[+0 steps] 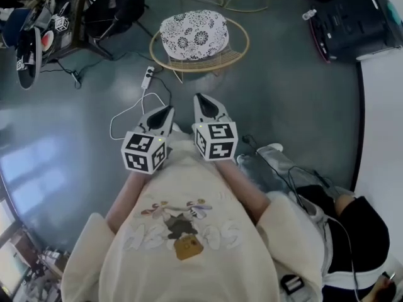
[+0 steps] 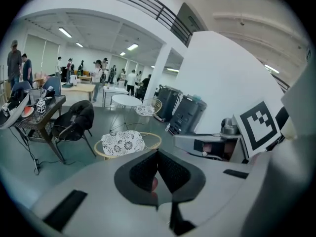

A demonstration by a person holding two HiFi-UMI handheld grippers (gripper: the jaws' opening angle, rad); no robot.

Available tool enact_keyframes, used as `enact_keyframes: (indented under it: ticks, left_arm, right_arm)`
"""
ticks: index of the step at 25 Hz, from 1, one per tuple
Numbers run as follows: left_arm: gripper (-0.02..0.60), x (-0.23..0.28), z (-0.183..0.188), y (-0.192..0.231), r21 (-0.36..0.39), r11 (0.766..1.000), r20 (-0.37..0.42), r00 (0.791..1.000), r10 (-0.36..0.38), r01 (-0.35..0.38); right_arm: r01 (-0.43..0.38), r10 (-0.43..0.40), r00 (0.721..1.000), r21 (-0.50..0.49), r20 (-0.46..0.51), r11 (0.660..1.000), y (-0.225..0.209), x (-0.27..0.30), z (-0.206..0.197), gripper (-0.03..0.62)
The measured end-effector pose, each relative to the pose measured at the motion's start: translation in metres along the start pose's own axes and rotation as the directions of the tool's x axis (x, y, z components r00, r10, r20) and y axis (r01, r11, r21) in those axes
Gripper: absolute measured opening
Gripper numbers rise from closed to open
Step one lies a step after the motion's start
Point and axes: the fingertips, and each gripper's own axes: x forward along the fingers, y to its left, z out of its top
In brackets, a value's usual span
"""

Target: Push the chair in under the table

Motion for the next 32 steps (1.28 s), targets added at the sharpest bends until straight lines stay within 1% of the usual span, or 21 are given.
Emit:
enact_keyframes:
  ticks: [4, 8, 12, 15, 17, 21, 24, 27, 29, 32]
  left_arm:
    - [0.009, -0.006, 0.0, 0.019, 0.006, 1.0, -0.008, 1.0, -0.023, 0.023]
    - [0.009, -0.003, 0.002, 0.04, 0.026, 0.999, -0.024, 0.999, -0.034, 0.035]
    - [0.009, 0.011, -0.004, 0.056, 0.033, 0.998, -0.067, 0.997, -0.049, 0.052]
    - [0.009, 0.029, -0.003, 0.058, 0.03, 0.997, -0.106, 0.992, -0.07, 0.074]
    - [0.009, 0.046, 0.004, 0.063, 0.025, 0.996, -0.125, 0.989, -0.081, 0.085]
    - [0.009, 0.082, 0.018, 0.072, 0.031, 0.996, -0.15, 0.985, -0.083, 0.088]
    - [0.011, 0.109, 0.021, 0.073, 0.041, 0.994, -0.182, 0.979, -0.094, 0.103]
    - [0.015, 0.137, 0.018, 0.071, 0.071, 0.988, -0.241, 0.964, -0.113, 0.133]
    - [0.039, 0.156, 0.013, 0.068, 0.096, 0.983, -0.282, 0.952, -0.121, 0.153]
    - [0.077, 0.184, 0.008, 0.067, 0.117, 0.977, -0.338, 0.932, -0.128, 0.177]
  right_arm:
    - [0.02, -0.021, 1.0, -0.01, -0.014, 1.0, 0.012, 0.014, -0.005, 0.008]
    - [0.014, -0.014, 0.999, 0.0, -0.05, 1.0, 0.026, 0.034, -0.017, 0.008]
    - [0.037, -0.041, 0.995, -0.045, -0.089, 0.998, 0.026, 0.054, -0.02, 0.009]
    - [0.059, -0.065, 0.989, -0.051, -0.129, 0.997, 0.009, 0.063, -0.021, 0.009]
    - [0.071, -0.077, 0.985, -0.043, -0.151, 0.997, -0.007, 0.074, -0.016, 0.009]
    - [0.087, -0.09, 0.976, -0.025, -0.198, 0.996, -0.038, 0.094, -0.013, 0.009]
    - [0.086, -0.093, 0.969, -0.04, -0.228, 0.995, -0.058, 0.104, -0.014, 0.009]
    - [0.066, -0.089, 0.962, -0.093, -0.257, 0.993, -0.078, 0.114, -0.013, 0.011]
    - [0.024, -0.069, 0.953, -0.153, -0.295, 0.988, -0.091, 0.121, -0.012, 0.012]
    - [-0.043, -0.048, 0.937, -0.25, -0.346, 0.967, -0.115, 0.135, -0.018, 0.012]
